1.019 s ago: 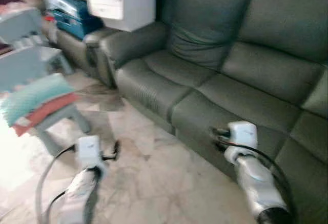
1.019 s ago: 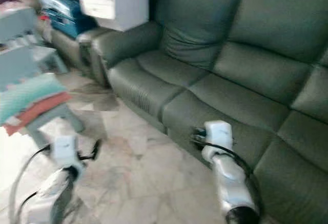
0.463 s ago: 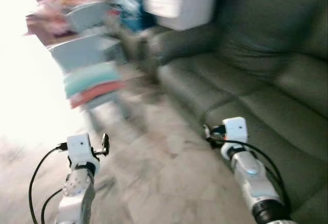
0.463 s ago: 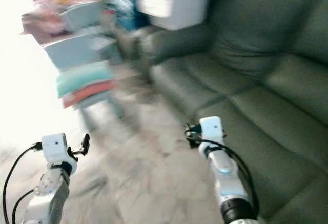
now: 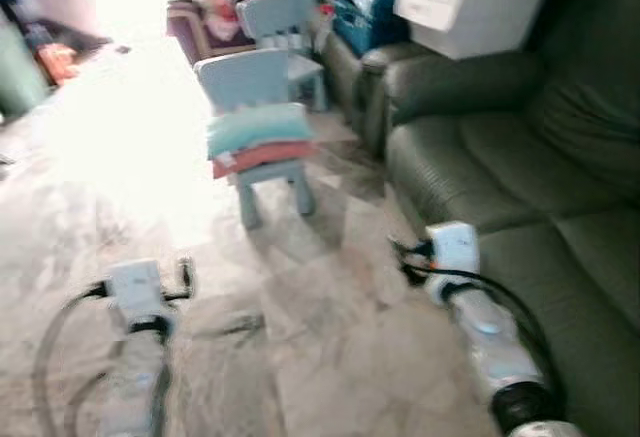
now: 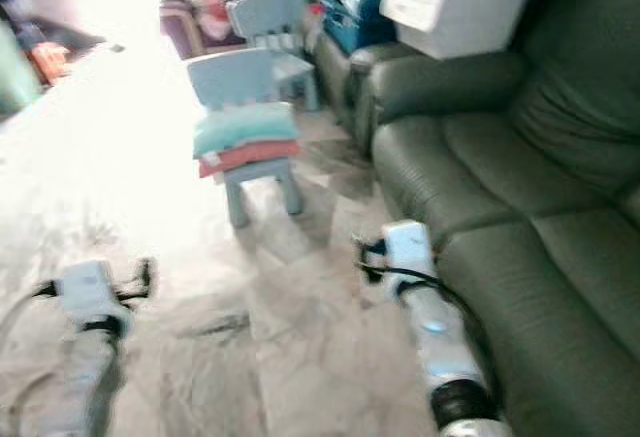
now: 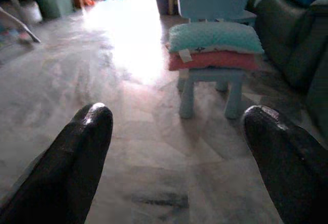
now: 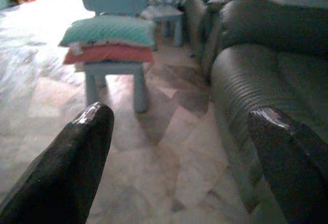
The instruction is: Move the pillow to the sofa
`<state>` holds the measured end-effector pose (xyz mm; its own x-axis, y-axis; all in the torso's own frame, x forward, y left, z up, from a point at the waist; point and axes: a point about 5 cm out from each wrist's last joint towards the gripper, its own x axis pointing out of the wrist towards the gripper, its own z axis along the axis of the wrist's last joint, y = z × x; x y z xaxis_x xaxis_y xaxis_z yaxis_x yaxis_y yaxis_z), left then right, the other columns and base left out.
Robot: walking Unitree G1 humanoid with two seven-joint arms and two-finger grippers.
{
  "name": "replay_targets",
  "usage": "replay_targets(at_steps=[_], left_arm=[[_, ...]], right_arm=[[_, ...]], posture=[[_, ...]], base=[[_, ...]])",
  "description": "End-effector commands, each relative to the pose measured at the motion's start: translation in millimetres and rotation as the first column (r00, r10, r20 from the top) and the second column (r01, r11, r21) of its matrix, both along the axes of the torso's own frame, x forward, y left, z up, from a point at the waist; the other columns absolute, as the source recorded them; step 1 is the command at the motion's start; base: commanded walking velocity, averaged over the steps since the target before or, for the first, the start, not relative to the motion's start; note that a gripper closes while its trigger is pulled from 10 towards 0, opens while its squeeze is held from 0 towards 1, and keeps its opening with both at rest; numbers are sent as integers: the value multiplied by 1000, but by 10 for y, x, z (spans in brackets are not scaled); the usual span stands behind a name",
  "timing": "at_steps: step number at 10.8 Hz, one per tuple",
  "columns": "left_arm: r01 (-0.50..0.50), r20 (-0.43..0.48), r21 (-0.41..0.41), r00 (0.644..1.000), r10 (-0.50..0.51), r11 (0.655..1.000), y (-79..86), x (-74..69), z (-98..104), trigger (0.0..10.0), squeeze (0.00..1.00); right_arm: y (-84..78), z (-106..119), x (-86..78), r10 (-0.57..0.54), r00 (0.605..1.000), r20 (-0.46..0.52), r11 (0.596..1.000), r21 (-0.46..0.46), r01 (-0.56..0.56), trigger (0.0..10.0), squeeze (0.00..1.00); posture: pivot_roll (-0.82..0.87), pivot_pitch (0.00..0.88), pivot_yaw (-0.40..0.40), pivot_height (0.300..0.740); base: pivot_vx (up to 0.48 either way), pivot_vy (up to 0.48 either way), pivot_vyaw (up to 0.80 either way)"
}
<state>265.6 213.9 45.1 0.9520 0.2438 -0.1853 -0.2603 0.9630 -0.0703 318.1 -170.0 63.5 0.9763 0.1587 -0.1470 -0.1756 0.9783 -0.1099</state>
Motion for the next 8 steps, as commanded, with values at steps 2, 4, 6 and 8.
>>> replay_targets(at_steps=[2,4,6,8], left_arm=[[24,-21,12,999,-24,1000,37,-59,-43,10000,0],[13,-8,8,1000,-13,1000,43,-82,-37,10000,0],[-7,-9,-4,1000,7,1000,86,-123,-52,10000,0],[-1,-16,6,1000,1,1000,72,-129,-62,10000,0]], right_arm=[[94,56,38,30,999,26,999,23,-31,10000,0],[112,72,60,45,999,30,999,20,-45,10000,0],[140,83,77,54,998,35,998,17,-55,10000,0],[153,83,75,63,997,38,998,15,-64,10000,0]], posture=[[-173,0,40,740],[-162,0,36,740],[-158,0,36,740],[-156,0,37,740]], base=[[0,0,0],[323,0,0],[442,0,0],[439,0,0]])
